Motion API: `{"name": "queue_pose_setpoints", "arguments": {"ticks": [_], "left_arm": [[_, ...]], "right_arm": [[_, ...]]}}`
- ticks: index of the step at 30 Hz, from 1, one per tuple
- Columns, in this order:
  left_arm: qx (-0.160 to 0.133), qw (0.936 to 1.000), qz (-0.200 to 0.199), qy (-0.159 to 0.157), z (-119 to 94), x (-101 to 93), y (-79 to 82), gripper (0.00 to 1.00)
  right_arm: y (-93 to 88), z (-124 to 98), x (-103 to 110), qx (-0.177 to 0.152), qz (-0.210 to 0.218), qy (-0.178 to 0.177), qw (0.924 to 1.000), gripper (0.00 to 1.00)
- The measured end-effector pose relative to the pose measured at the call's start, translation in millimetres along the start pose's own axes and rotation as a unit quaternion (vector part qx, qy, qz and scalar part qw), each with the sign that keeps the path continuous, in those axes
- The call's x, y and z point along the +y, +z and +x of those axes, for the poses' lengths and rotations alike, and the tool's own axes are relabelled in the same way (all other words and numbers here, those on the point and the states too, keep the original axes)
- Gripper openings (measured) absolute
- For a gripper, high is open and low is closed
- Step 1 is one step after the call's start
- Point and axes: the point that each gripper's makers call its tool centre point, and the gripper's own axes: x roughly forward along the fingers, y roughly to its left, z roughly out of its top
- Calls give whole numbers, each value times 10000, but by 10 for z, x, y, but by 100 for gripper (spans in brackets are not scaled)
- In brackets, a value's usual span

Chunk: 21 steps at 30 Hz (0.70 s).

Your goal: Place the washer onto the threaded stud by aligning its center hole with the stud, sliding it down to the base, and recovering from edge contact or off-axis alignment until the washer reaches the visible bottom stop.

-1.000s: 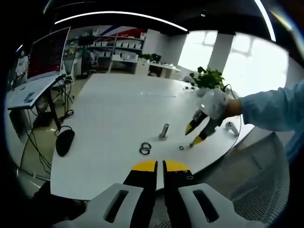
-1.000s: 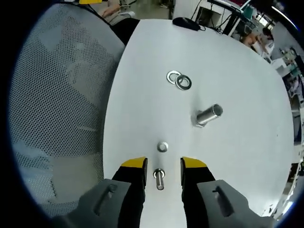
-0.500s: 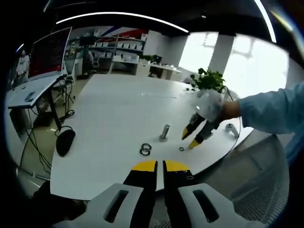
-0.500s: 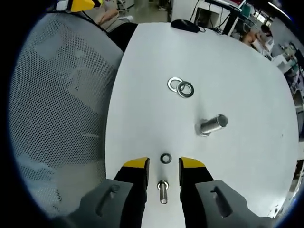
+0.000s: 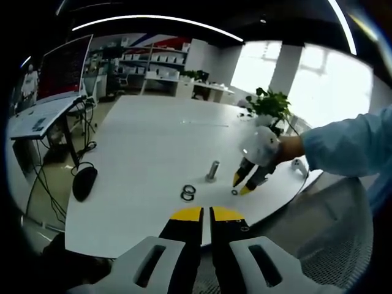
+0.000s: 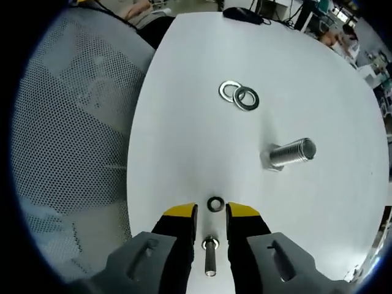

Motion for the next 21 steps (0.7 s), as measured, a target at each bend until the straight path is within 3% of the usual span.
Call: {"name": "queue_pose_setpoints", "arguments": {"ticks": [21], "left_arm": [[-30,10000,16,-6,5,7,13,1]], "right_arm": [[-19,54,-52,123,-231,-169,9995,17]]}}
